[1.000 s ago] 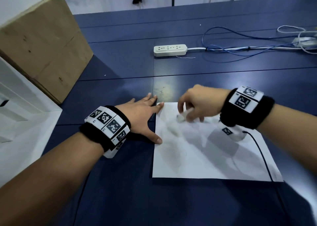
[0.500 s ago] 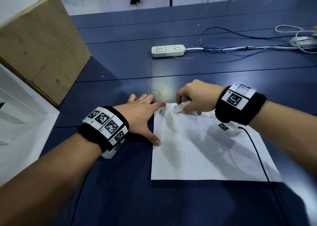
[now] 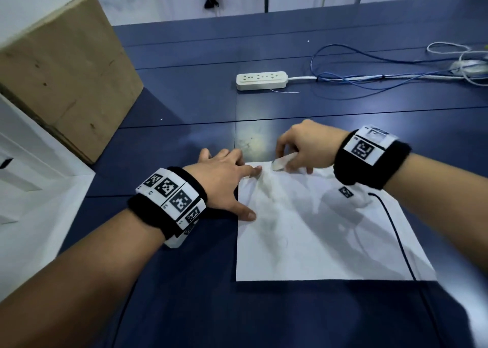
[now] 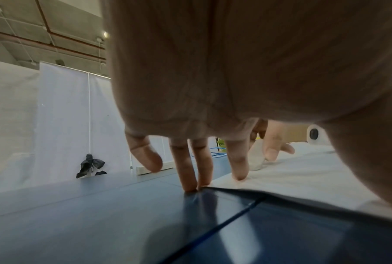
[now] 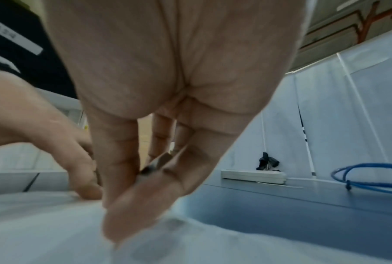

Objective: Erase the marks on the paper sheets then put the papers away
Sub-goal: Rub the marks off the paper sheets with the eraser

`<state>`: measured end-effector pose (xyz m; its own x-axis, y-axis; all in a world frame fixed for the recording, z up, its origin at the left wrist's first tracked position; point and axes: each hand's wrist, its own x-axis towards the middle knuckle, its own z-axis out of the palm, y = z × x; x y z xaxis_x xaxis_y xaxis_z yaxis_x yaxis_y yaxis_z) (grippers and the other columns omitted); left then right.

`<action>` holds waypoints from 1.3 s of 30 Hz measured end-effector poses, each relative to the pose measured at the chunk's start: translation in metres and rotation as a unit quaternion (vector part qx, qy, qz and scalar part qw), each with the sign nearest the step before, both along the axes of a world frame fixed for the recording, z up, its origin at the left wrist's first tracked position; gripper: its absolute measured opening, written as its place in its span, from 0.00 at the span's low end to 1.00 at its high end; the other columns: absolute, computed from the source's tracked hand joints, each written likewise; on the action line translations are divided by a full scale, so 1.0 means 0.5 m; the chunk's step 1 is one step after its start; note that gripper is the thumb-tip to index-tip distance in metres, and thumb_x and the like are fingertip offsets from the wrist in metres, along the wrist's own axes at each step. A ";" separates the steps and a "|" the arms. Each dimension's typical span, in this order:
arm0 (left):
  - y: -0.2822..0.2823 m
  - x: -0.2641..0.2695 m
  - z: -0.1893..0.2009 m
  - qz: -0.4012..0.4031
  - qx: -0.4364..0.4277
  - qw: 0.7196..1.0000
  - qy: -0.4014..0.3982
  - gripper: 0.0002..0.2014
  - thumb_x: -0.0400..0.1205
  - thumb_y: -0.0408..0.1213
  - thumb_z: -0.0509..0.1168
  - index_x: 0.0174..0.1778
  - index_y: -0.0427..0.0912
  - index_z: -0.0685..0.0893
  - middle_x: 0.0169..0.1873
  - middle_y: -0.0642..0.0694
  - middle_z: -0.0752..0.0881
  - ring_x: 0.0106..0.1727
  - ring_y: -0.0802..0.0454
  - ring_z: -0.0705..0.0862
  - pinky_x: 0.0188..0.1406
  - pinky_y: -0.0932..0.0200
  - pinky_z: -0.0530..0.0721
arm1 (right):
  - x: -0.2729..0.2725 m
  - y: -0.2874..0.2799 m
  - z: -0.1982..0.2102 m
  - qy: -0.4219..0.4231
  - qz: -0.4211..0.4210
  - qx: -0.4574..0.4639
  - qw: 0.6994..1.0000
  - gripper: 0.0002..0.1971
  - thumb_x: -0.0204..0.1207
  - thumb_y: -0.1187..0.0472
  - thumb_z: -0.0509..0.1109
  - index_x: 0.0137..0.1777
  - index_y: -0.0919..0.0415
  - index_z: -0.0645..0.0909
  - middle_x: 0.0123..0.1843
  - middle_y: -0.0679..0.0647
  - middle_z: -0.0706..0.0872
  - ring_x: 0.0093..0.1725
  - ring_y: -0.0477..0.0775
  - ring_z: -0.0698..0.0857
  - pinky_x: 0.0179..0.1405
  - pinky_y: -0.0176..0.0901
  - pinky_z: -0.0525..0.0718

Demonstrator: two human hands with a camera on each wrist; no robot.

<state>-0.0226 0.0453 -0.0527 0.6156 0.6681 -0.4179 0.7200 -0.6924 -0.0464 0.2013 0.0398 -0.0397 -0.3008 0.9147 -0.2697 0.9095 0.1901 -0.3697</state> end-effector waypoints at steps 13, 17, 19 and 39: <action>0.002 0.009 0.001 0.005 0.002 1.000 0.008 0.54 0.60 0.80 0.65 0.82 0.64 0.60 0.63 0.52 0.67 0.69 0.50 0.67 0.66 0.41 0.64 | 0.008 -0.007 -0.001 0.003 0.006 -0.007 1.000 0.06 0.70 0.60 0.76 0.46 0.51 0.84 0.36 0.49 0.91 0.23 0.48 0.89 0.39 0.46 0.90; 0.003 0.007 0.000 0.005 0.002 1.000 0.007 0.54 0.61 0.80 0.66 0.82 0.62 0.60 0.63 0.51 0.67 0.69 0.50 0.67 0.66 0.40 0.65 | 0.008 -0.036 -0.002 0.006 0.045 -0.027 0.999 0.07 0.71 0.60 0.77 0.47 0.51 0.85 0.34 0.50 0.91 0.23 0.47 0.88 0.33 0.40 0.88; 0.004 0.006 -0.002 0.006 0.000 1.000 0.005 0.53 0.61 0.79 0.66 0.82 0.62 0.60 0.63 0.52 0.67 0.69 0.50 0.67 0.67 0.40 0.65 | -0.005 -0.071 0.011 0.001 0.108 -0.105 0.989 0.07 0.69 0.60 0.78 0.47 0.51 0.86 0.34 0.50 0.91 0.24 0.48 0.89 0.29 0.33 0.84; 0.005 0.006 -0.001 0.009 -0.006 1.000 0.008 0.54 0.60 0.80 0.65 0.82 0.64 0.60 0.64 0.52 0.67 0.68 0.49 0.68 0.68 0.40 0.65 | 0.010 -0.010 0.002 -0.020 0.043 0.003 0.999 0.06 0.71 0.59 0.75 0.43 0.51 0.81 0.30 0.46 0.86 0.23 0.50 0.89 0.38 0.52 0.90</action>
<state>-0.0195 0.0480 -0.0531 0.5965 0.6744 -0.4351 0.7318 -0.6796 -0.0501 0.2064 0.0348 -0.0387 -0.3665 0.8877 -0.2786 0.9041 0.2692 -0.3318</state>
